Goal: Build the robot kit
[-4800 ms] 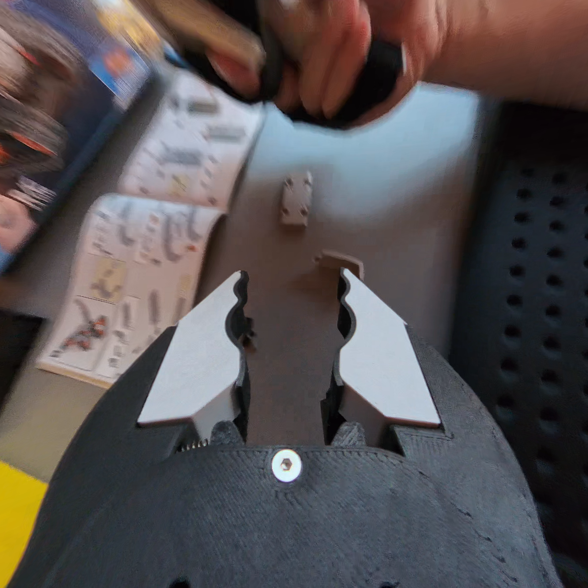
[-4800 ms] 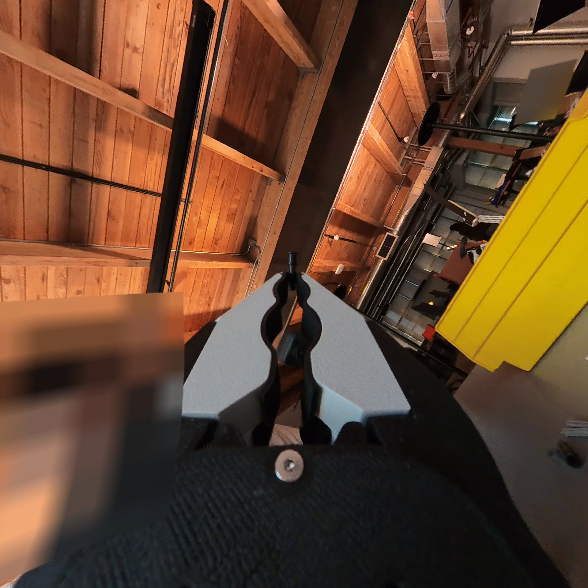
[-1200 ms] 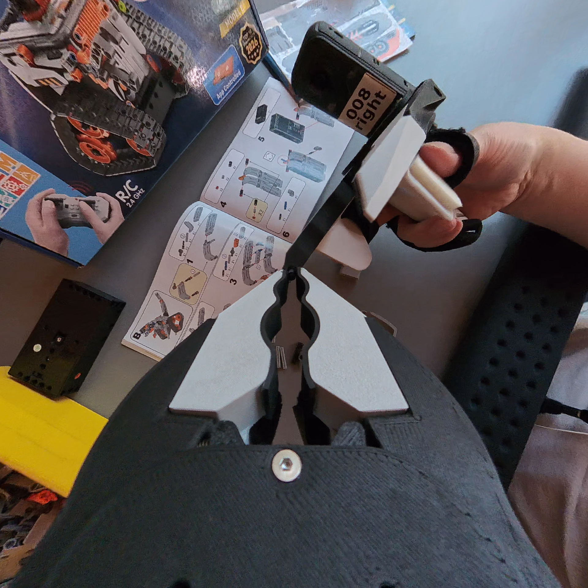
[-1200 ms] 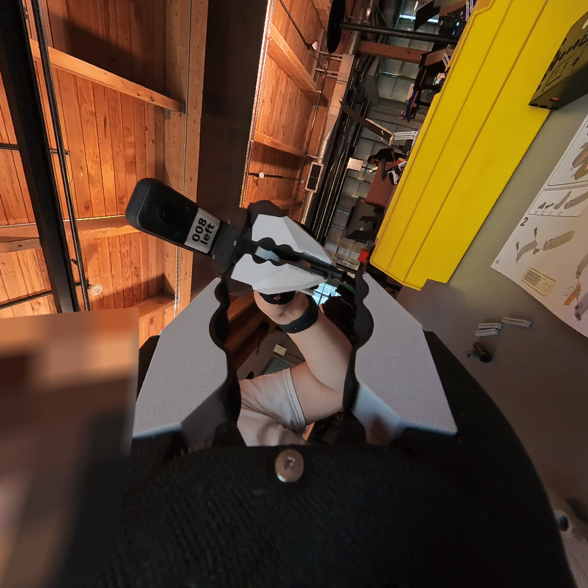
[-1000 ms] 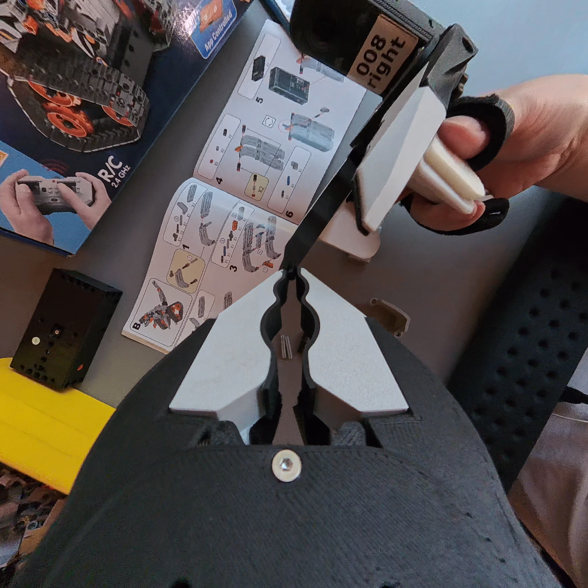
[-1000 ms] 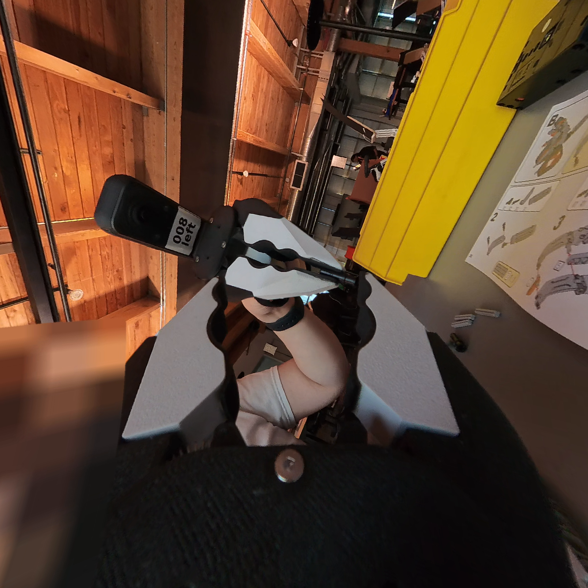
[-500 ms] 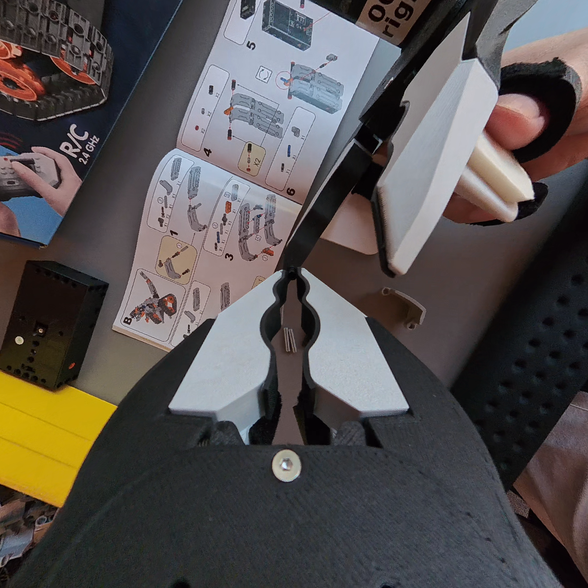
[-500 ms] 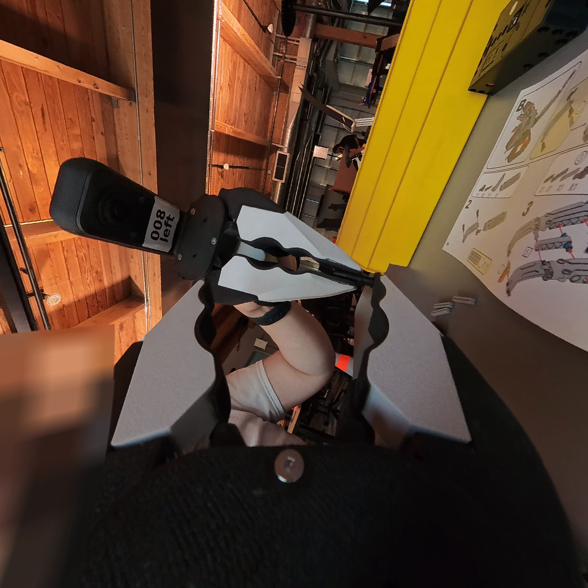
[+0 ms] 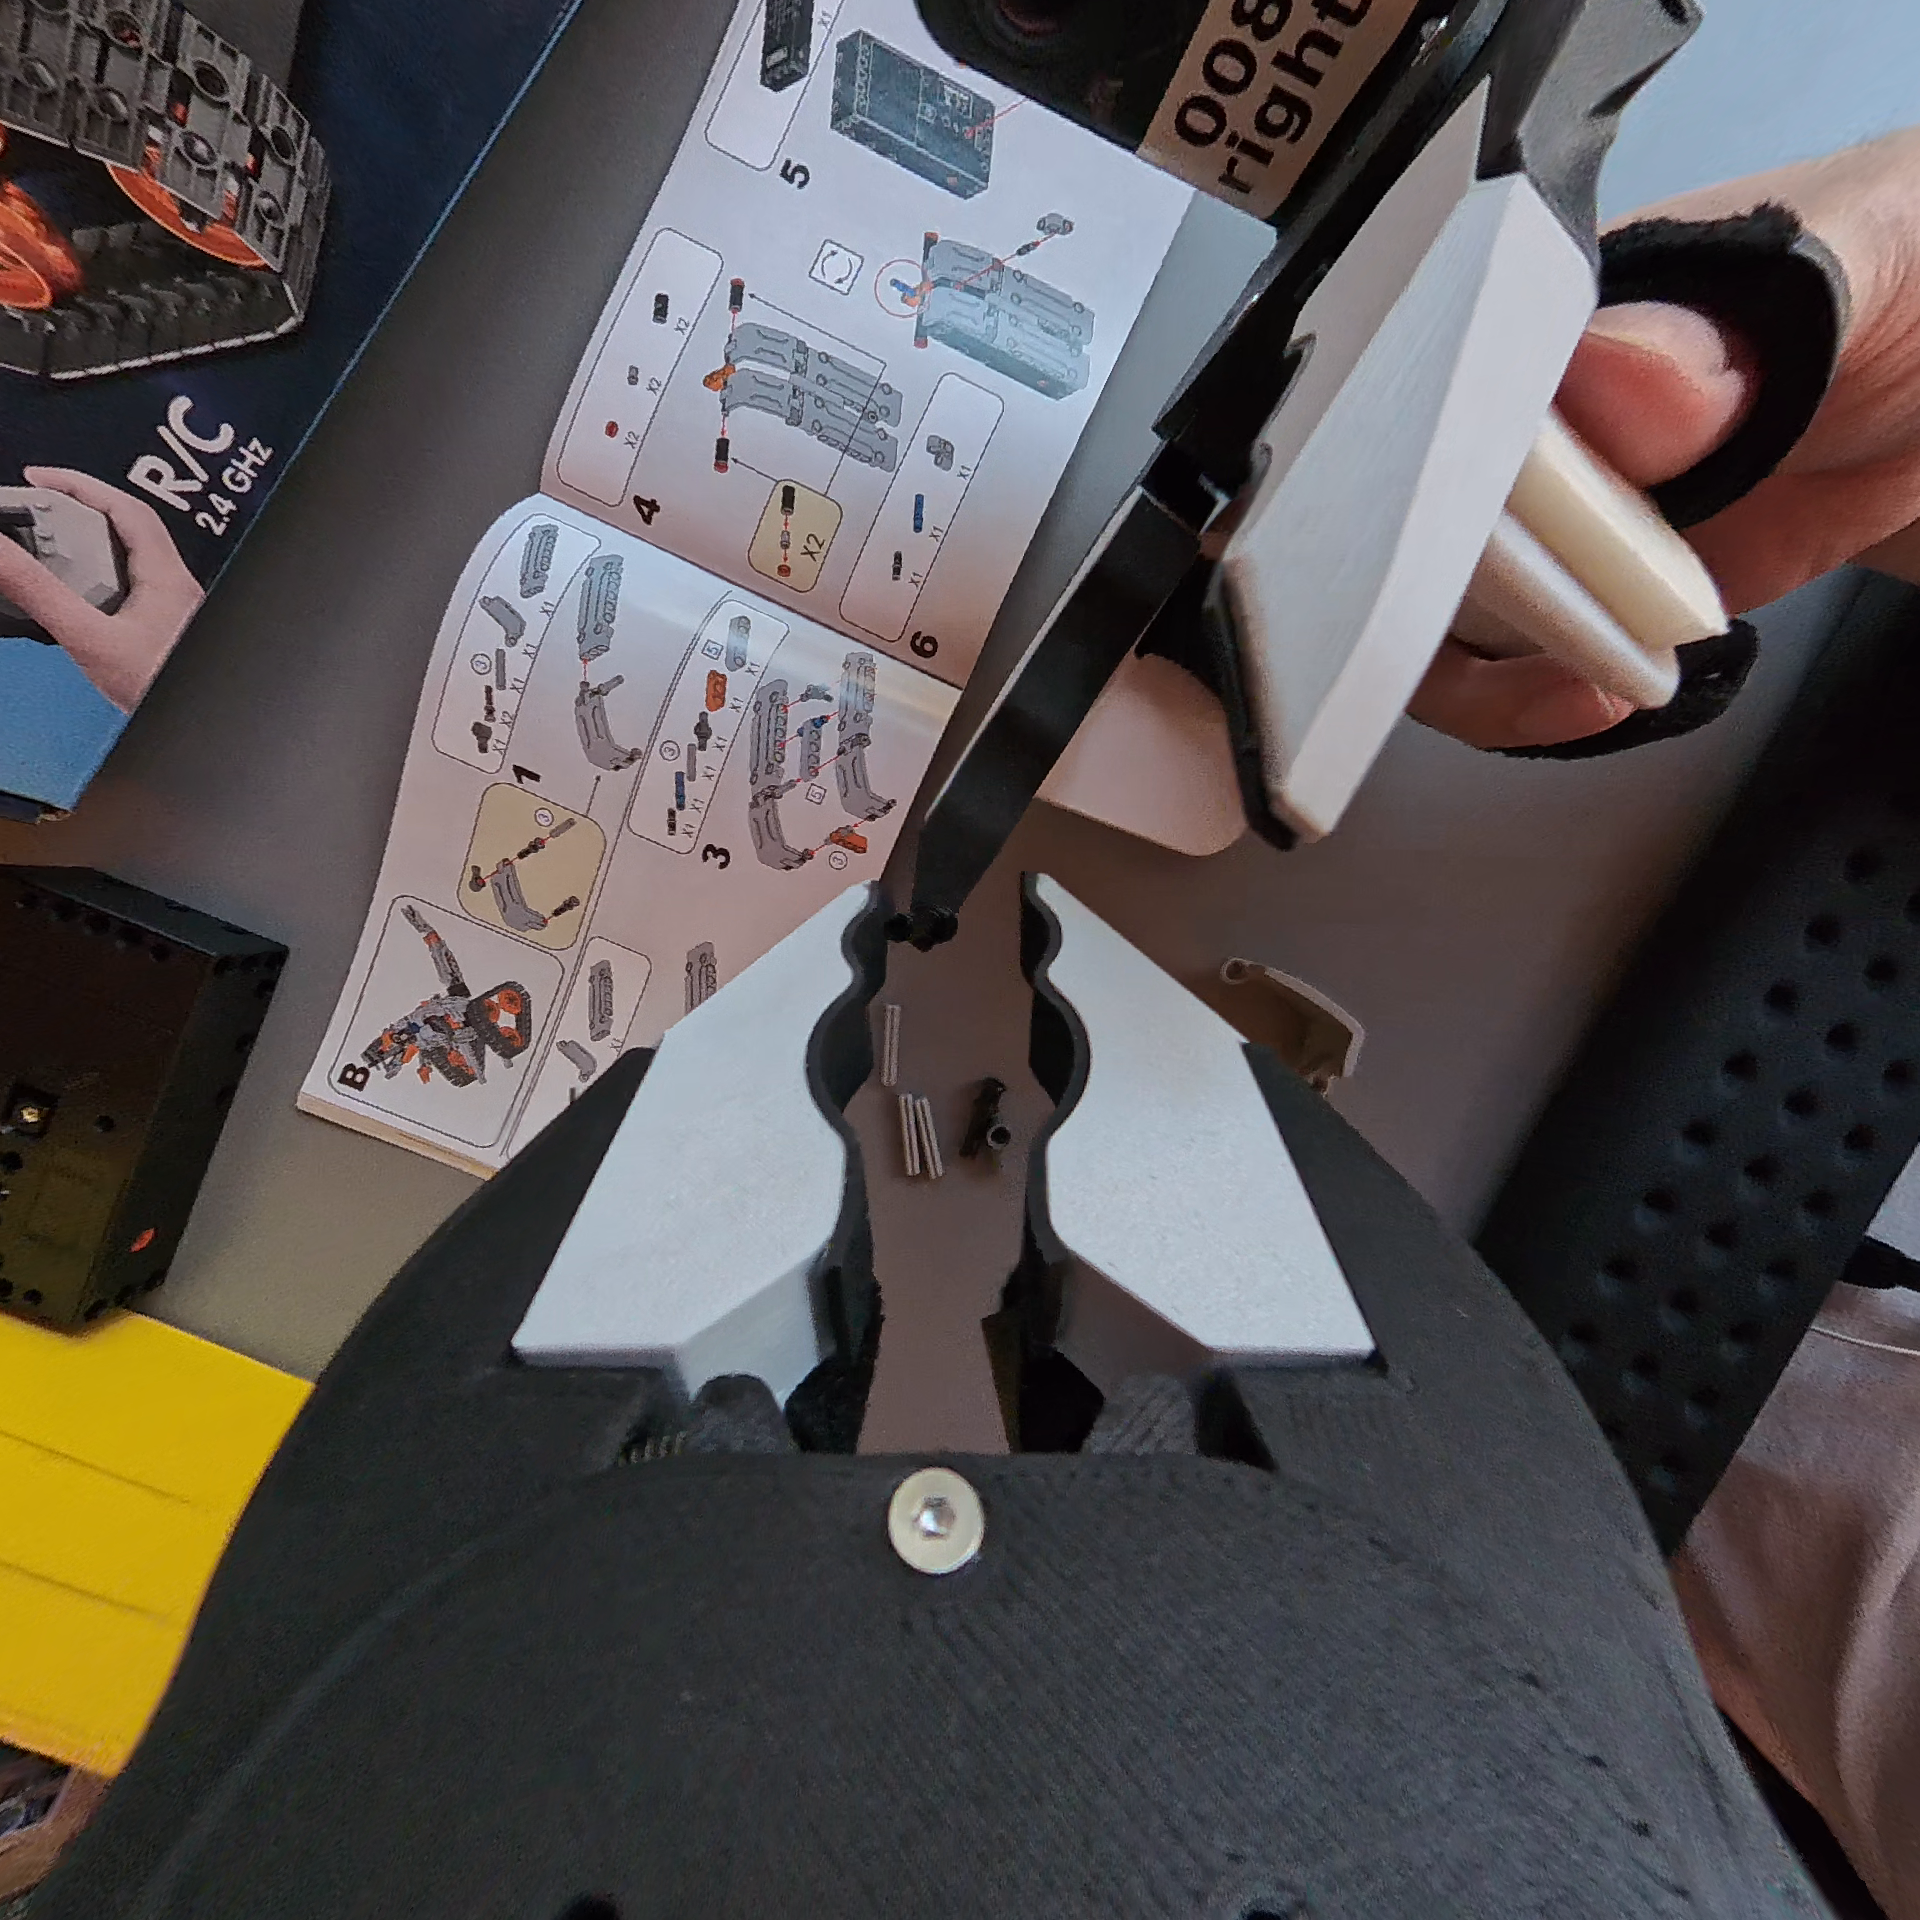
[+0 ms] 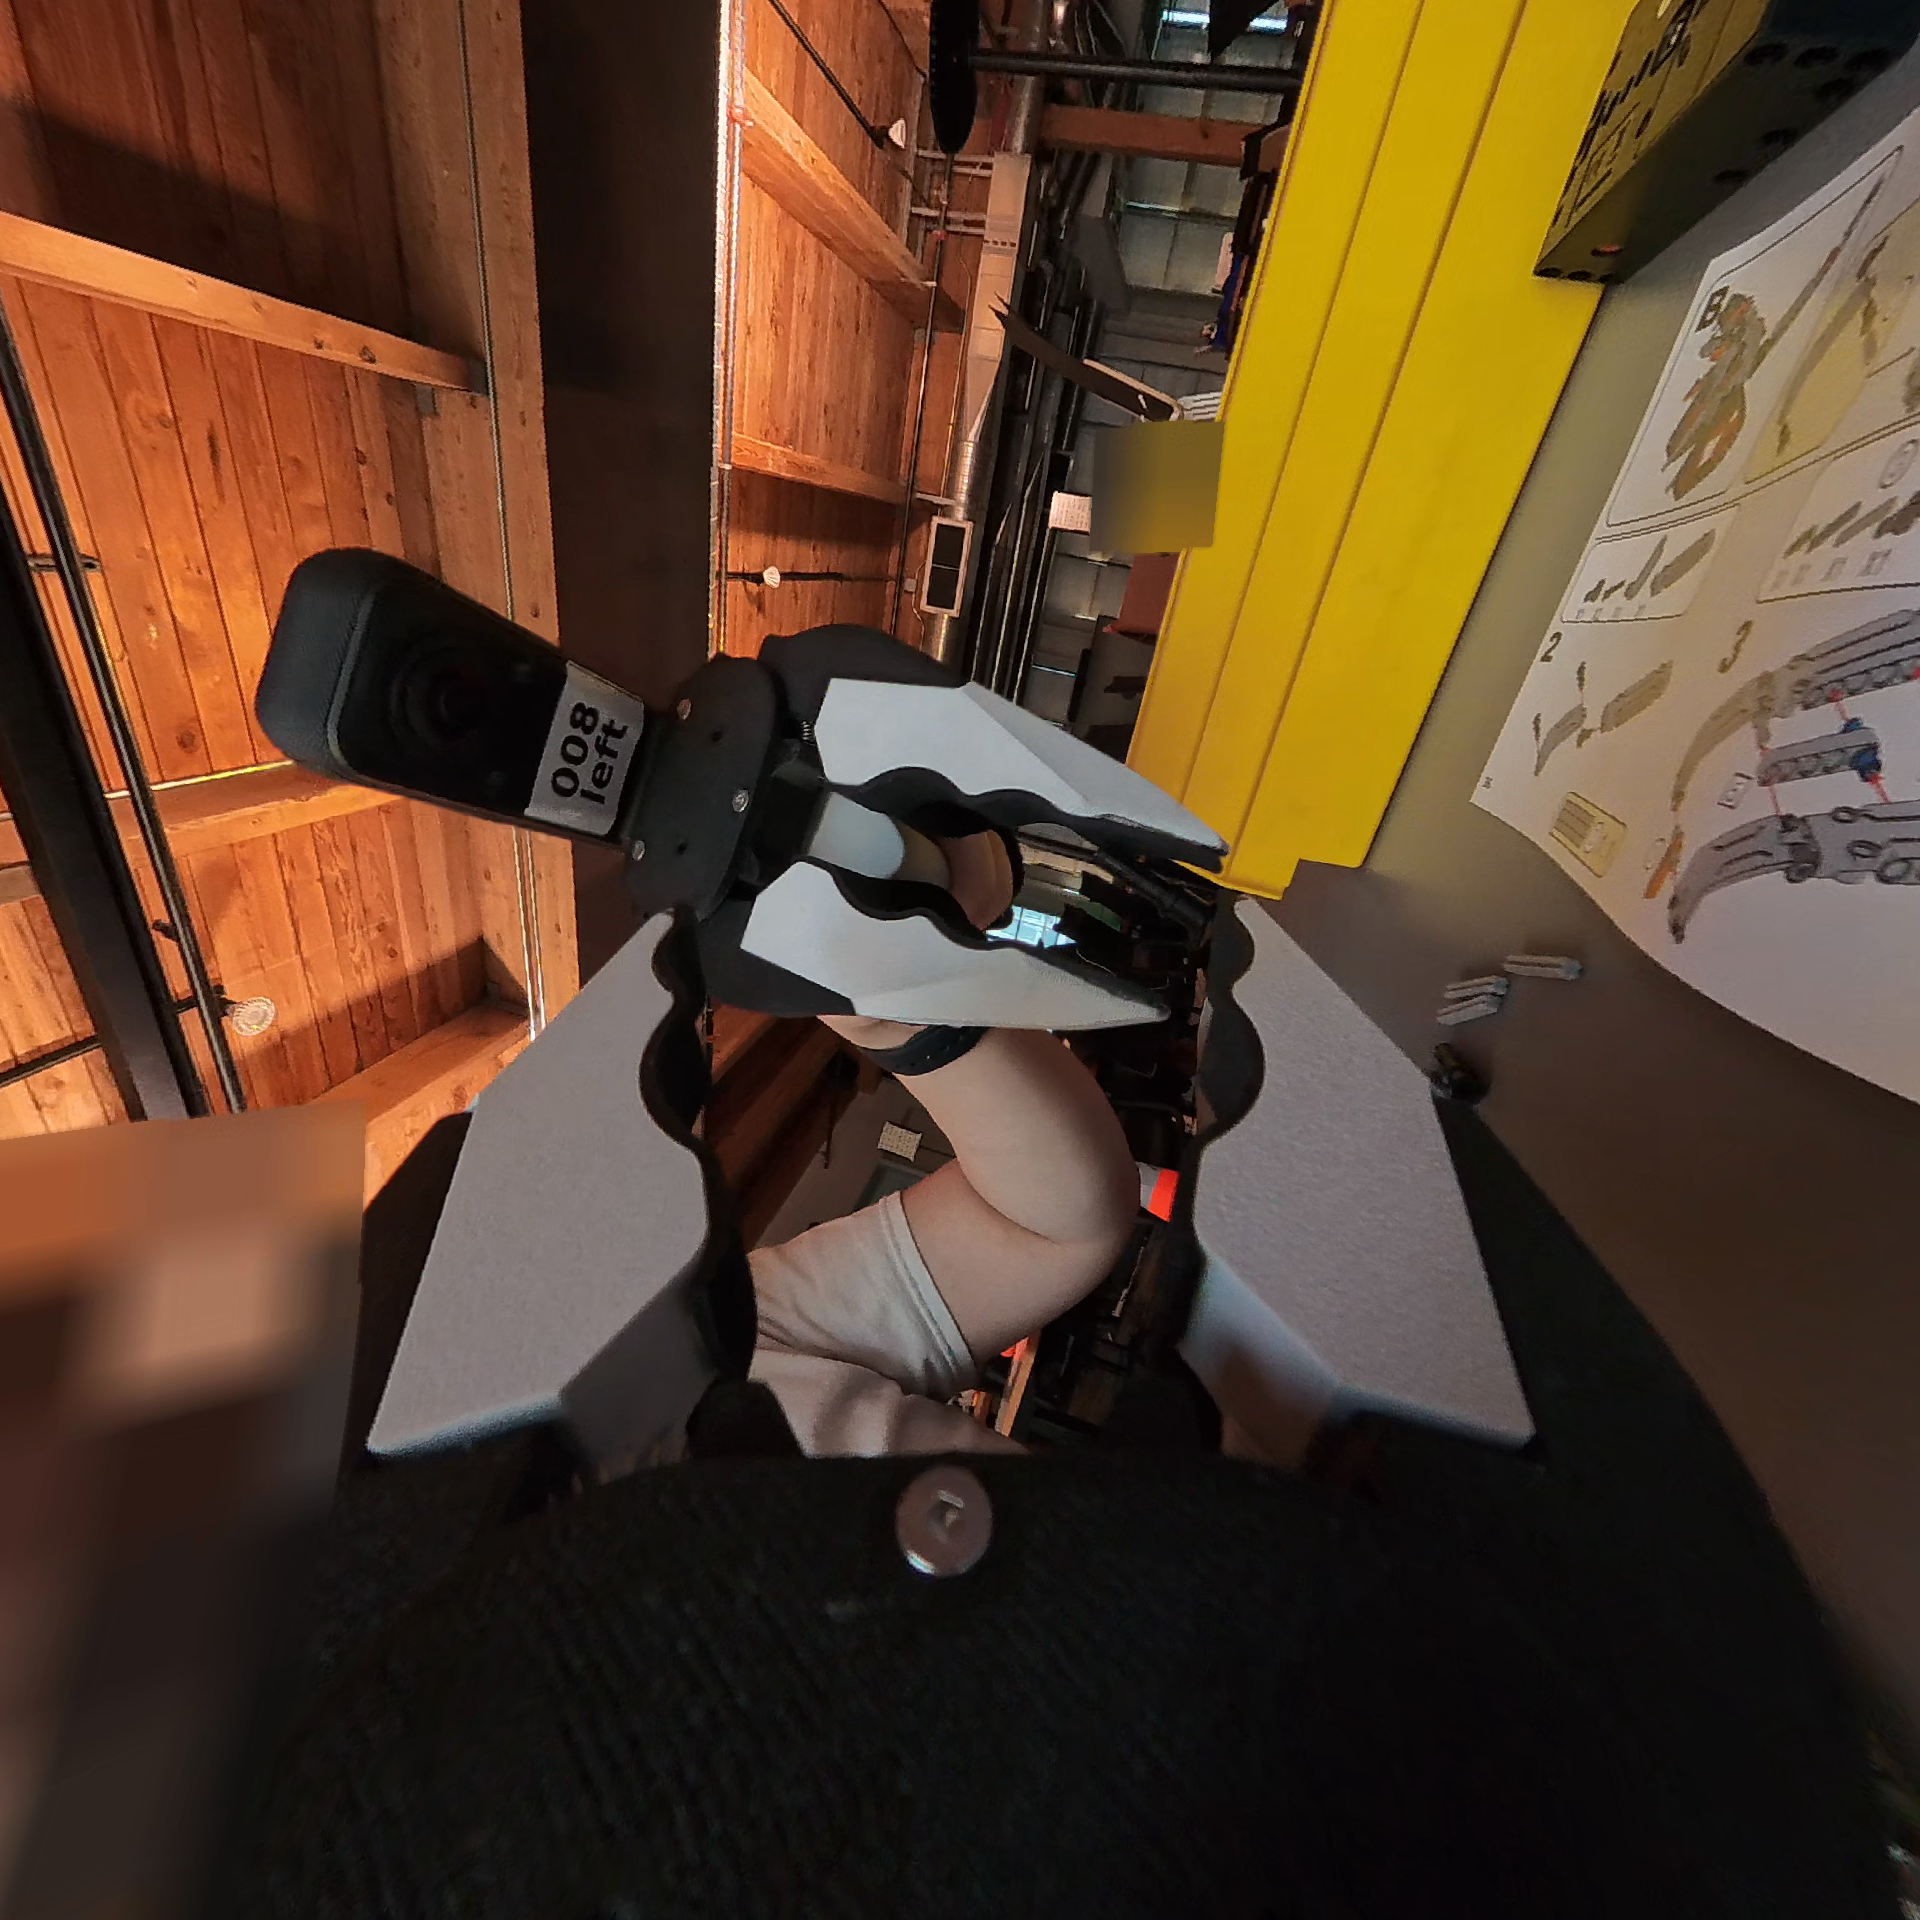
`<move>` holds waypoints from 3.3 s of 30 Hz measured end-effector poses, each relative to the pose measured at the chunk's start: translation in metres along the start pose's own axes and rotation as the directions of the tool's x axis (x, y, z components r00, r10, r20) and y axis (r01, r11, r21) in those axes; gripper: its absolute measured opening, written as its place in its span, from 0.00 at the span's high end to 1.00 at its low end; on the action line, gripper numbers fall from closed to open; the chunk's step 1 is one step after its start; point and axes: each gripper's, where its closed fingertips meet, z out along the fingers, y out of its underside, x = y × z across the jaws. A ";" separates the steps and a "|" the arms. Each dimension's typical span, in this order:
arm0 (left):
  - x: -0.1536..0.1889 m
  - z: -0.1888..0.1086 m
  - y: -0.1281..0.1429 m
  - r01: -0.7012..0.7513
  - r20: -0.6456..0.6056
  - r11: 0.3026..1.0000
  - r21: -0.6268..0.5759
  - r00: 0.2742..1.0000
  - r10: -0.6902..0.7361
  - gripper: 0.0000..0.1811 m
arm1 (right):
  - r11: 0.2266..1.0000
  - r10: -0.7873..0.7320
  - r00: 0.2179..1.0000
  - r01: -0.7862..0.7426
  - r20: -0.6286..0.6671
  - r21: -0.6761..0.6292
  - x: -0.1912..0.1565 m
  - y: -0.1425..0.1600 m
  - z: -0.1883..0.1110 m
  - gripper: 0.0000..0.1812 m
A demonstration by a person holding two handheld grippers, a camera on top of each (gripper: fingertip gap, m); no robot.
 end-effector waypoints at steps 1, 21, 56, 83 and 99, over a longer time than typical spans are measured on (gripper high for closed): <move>0.001 0.000 0.000 0.007 -0.012 1.000 0.005 1.000 -0.007 0.87 | 1.000 -0.007 1.000 0.007 -0.006 -0.004 0.000 0.001 0.000 0.47; 0.001 -0.071 -0.032 0.158 -0.157 0.906 0.392 0.982 -0.104 0.84 | 1.000 0.009 1.000 -0.008 -0.027 0.029 0.006 -0.007 -0.007 0.47; 0.043 0.088 -0.015 -0.708 -0.120 0.706 0.011 0.700 0.704 0.89 | 0.817 -0.527 0.761 0.576 -0.378 0.022 -0.026 -0.077 -0.093 0.59; 0.018 0.055 0.001 -0.418 -0.240 0.905 0.076 0.874 0.423 0.91 | 0.793 -0.541 0.734 0.608 -0.411 0.042 -0.036 -0.084 -0.112 0.59; 0.010 0.076 0.023 -0.412 -0.144 0.910 -0.049 0.904 0.402 0.98 | 0.783 -0.569 0.684 0.620 -0.455 -0.048 -0.025 -0.077 -0.108 0.59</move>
